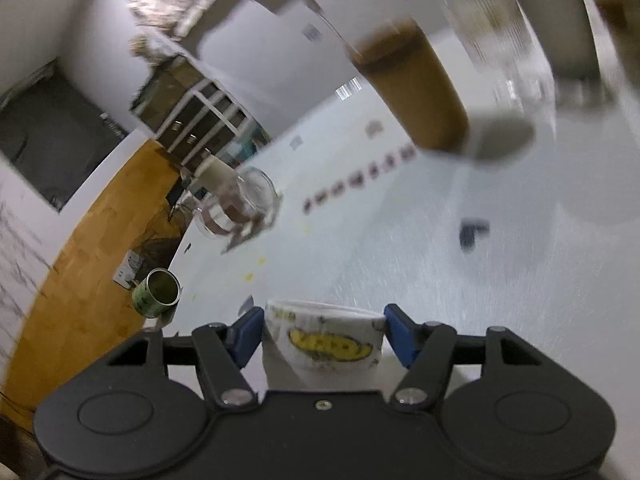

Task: Flip cup upright
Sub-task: 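Grasp the white cup's base with the right gripper while the left gripper releases it, then carry the upright white cup with the right gripper beside the grey cup and set it down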

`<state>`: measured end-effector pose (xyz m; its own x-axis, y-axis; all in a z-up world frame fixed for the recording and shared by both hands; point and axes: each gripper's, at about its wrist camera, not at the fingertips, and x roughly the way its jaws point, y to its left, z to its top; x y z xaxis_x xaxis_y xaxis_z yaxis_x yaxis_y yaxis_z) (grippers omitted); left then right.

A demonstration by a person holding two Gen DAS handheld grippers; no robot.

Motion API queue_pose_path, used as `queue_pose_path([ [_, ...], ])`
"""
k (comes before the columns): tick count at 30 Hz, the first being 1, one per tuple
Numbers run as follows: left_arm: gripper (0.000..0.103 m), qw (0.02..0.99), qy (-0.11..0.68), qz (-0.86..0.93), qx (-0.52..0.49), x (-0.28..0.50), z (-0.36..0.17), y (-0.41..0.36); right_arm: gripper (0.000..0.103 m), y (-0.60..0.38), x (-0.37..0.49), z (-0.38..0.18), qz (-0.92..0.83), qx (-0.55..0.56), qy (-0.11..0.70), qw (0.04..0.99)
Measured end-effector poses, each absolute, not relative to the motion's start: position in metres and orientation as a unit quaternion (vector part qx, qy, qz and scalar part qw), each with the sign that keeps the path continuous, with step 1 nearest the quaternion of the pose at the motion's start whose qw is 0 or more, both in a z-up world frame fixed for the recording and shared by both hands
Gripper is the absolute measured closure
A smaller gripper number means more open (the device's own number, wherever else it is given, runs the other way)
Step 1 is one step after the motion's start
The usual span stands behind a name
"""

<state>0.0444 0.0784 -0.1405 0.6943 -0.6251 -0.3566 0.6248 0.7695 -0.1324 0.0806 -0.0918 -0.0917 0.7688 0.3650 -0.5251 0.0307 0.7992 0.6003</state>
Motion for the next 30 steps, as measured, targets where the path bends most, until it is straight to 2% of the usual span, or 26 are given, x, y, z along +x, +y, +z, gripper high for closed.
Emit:
queue_pose_path([
  [5,0.04,0.917,0.178,-0.356,0.002,0.041,-0.141,0.075,0.038,-0.067,0.047,-0.059,0.092,0.178,0.268,0.942],
  [11,0.04,0.917,0.161,-0.364,0.033,0.027,-0.148,0.069,0.038,-0.045,0.018,-0.053,0.089,0.075,0.25,0.961],
  [23,0.041,0.92,0.146,-0.362,0.045,0.02,-0.151,0.066,0.034,-0.03,-0.003,-0.051,0.095,0.002,0.251,0.963],
  [26,0.04,0.921,0.147,-0.358,0.041,0.021,-0.151,0.066,0.038,-0.028,-0.001,-0.053,0.091,-0.008,0.25,0.964],
  [27,0.038,0.922,0.148,-0.355,0.04,0.022,-0.151,0.066,0.039,-0.028,-0.001,-0.054,0.095,-0.01,0.248,0.964],
  [28,0.027,0.924,0.149,-0.35,0.039,0.022,-0.151,0.066,0.039,-0.03,0.001,-0.054,0.101,-0.01,0.247,0.964],
  [29,0.01,0.926,0.147,-0.346,0.039,0.022,-0.151,0.066,0.039,-0.031,0.002,-0.054,0.104,-0.011,0.246,0.963],
  [30,0.005,0.928,0.141,-0.342,0.038,0.021,-0.15,0.068,0.039,-0.034,0.004,-0.053,0.099,-0.016,0.243,0.965],
])
